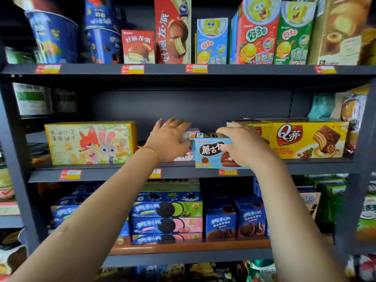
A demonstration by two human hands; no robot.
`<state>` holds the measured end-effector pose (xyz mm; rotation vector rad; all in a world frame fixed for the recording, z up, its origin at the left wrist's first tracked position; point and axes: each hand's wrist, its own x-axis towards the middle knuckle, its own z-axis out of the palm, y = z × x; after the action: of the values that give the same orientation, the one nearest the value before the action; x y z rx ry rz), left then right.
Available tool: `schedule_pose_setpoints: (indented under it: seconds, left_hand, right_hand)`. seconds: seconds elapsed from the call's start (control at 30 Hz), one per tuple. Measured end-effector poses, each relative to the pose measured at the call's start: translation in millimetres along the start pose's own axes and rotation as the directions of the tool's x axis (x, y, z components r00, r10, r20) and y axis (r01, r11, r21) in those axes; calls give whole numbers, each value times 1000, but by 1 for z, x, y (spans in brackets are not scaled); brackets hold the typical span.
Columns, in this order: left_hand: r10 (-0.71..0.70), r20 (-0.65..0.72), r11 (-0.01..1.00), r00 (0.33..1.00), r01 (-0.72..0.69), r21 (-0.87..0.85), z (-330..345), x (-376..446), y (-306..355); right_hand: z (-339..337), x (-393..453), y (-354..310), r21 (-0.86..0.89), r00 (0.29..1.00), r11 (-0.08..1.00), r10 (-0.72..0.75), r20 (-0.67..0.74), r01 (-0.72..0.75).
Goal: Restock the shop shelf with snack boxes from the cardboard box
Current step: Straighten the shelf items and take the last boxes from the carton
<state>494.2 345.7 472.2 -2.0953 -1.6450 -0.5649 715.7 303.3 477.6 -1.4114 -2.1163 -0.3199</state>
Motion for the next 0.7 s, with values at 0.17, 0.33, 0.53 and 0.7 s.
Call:
schedule_pose_setpoints:
  seconds: [0.17,0.33,0.53,0.7]
  left_hand:
    - [-63,-78,998,995,60,-36,6,13,12]
    - [-70,-82,996,994,74,54,13,10,10]
    - [-50,-130,998,990,55,40,10,2,-1]
    - [-54,-152,998,987,60,36,8,-5,-15]
  right_hand:
    - [3,-3,0,3,1000,1000,21,6,-21]
    - [8,-4,-4,-60,1000,998,-25,17,26]
    - [22,3,-9,-68,998,996,-63,-25,61]
    - [35,16,-12,-74,995,994,-85,-44,81]
